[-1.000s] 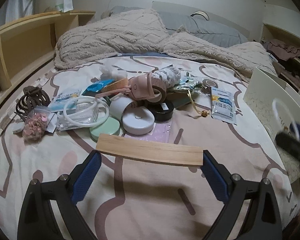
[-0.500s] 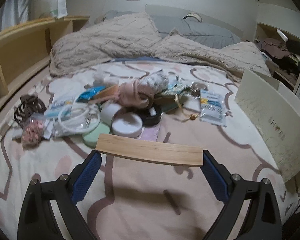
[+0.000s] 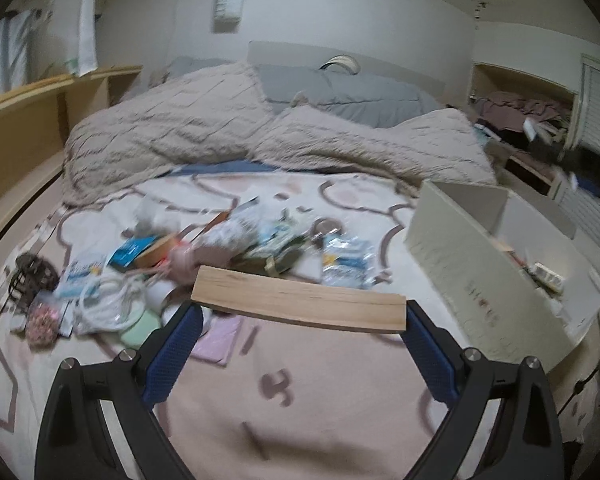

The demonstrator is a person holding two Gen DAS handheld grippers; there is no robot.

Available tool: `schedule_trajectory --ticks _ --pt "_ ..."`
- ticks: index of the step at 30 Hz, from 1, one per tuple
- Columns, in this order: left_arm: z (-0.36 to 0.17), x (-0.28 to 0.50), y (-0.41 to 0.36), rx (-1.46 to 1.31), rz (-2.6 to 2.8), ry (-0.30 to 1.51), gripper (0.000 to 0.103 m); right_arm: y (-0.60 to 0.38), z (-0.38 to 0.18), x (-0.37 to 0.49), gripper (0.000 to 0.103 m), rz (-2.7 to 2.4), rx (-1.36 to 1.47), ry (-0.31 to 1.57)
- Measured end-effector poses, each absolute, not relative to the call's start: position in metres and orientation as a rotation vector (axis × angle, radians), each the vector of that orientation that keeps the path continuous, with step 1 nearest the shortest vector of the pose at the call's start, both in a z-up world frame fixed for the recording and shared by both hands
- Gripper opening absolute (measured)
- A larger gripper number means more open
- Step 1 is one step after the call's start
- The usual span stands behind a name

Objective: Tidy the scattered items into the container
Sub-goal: 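Carry the wooden stick and white ring over the SHOES box with both grippers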

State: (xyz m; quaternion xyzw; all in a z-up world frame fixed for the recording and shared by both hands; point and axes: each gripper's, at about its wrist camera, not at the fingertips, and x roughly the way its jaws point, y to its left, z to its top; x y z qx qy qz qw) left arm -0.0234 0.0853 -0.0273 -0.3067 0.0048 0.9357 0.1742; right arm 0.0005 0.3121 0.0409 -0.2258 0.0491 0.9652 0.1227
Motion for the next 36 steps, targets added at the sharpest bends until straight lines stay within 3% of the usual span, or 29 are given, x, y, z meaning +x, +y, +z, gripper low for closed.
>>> schedule_trajectory --ticks 18,36 --pt "0.009 -0.026 0.197 -0.789 2.467 0.07 0.098 0.417 0.013 0.031 0.085 2.602 -0.749 0.331" --pt "0.026 -0.026 0.28 -0.807 2.357 0.06 0.098 0.441 -0.021 0.041 0.085 2.55 -0.974 0.315"
